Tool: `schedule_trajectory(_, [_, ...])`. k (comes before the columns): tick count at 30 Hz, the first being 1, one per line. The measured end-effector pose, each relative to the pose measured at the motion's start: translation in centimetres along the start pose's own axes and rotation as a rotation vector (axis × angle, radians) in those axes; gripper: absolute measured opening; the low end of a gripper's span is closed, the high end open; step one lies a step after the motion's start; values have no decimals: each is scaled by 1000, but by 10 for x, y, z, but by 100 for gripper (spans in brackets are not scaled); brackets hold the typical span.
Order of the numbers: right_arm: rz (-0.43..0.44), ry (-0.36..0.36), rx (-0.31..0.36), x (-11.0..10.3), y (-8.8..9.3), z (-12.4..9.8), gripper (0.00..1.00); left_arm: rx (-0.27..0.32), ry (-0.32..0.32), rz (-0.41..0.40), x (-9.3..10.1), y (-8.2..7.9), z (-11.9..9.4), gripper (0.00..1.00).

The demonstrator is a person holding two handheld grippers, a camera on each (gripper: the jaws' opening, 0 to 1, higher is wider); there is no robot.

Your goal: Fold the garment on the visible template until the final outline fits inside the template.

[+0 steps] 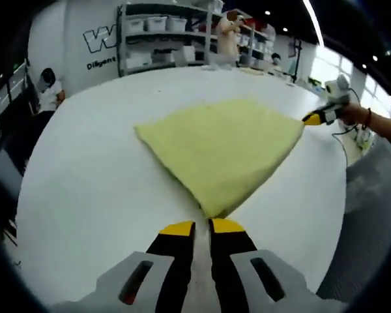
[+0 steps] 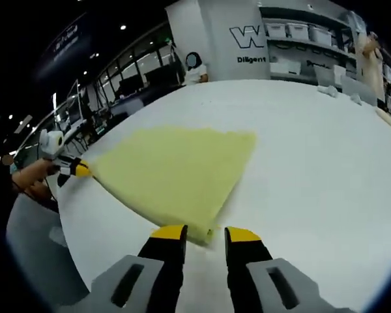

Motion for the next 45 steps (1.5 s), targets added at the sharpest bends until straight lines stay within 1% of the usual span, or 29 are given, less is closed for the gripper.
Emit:
schedule_trajectory(2, [4, 10, 12, -1, -3, -3, 38, 20, -6, -18, 3, -4, -5, 27])
schedule_trajectory(3, [5, 18, 16, -3, -6, -6, 45, 28, -6, -24, 5, -6, -7, 31])
schedule_trajectory(6, [8, 24, 24, -13, -10, -14, 61, 49, -10, -41, 11, -12, -14, 44])
schedule_trajectory(7, [10, 24, 24, -16, -11, -16, 66, 53, -12, -50, 13, -13, -16, 51])
schedule_trajectory(9, [7, 17, 31, -25, -14, -22, 73, 67, -25, -69, 18, -17, -22, 61])
schedule_trajectory(11, [-2, 18, 40, -32, -17, -29, 77, 86, -41, -68, 23, -20, -28, 69])
schedule_trajectory(14, [-4, 23, 57, -40, -22, -39, 85, 86, -53, -69, 32, -23, -37, 80])
schedule_trajectory(16, [-7, 26, 58, -45, -23, -45, 93, 85, -61, -68, 39, -25, -43, 89])
schedule_trajectory(18, [-8, 36, 64, -49, -25, -51, 99, 86, -67, -66, 45, -27, -48, 95])
schedule_trajectory(19, [-6, 39, 64, -53, -25, -56, 99, 94, -68, -55, 47, -29, -51, 97])
schedule_trajectory(21, [-8, 41, 69, -57, -24, -62, 99, 105, -83, -53, 54, -31, -58, 99])
schedule_trajectory(24, [-10, 46, 66, -62, -22, -70, 99, 118, -82, -69, 64, -33, -65, 99])
schedule_trajectory(27, [-17, 53, 72, -68, -20, -80, 99, 117, -100, -16, 72, -36, -71, 99])
schedule_trajectory(29, [-10, 52, 90, -71, -19, -86, 99, 117, -106, -6, 74, -37, -72, 99])
schedule_trajectory(31, [0, 51, 101, -73, -17, -90, 99, 129, -116, -5, 78, -39, -72, 99])
schedule_trajectory(35, [-1, 60, 102, -76, -13, -94, 99, 161, -110, -22, 82, -41, -70, 99])
schedule_trajectory(38, [11, 59, 98, -76, -10, -93, 99, 152, -107, -23, 84, -38, -67, 99])
schedule_trajectory(41, [6, 60, 91, -76, -8, -93, 99, 139, -113, 0, 85, -36, -66, 99])
schedule_trajectory(43, [-1, 61, 86, -75, -8, -93, 99, 119, -123, 17, 85, -33, -67, 99])
schedule_trajectory(45, [-7, 56, 82, -76, -7, -92, 99, 123, -118, 20, 84, -32, -68, 99])
Point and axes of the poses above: the point that each gripper's makers call its tool centre point, and the gripper's own axes: z roughly forward along the fingers, x roughly to its right, y roughly out of its underside, the point moved 8 cm from there along -z, roughly backward along the fingers, and after that the axes turned 11 degrees about x, right-handed, at the moved point
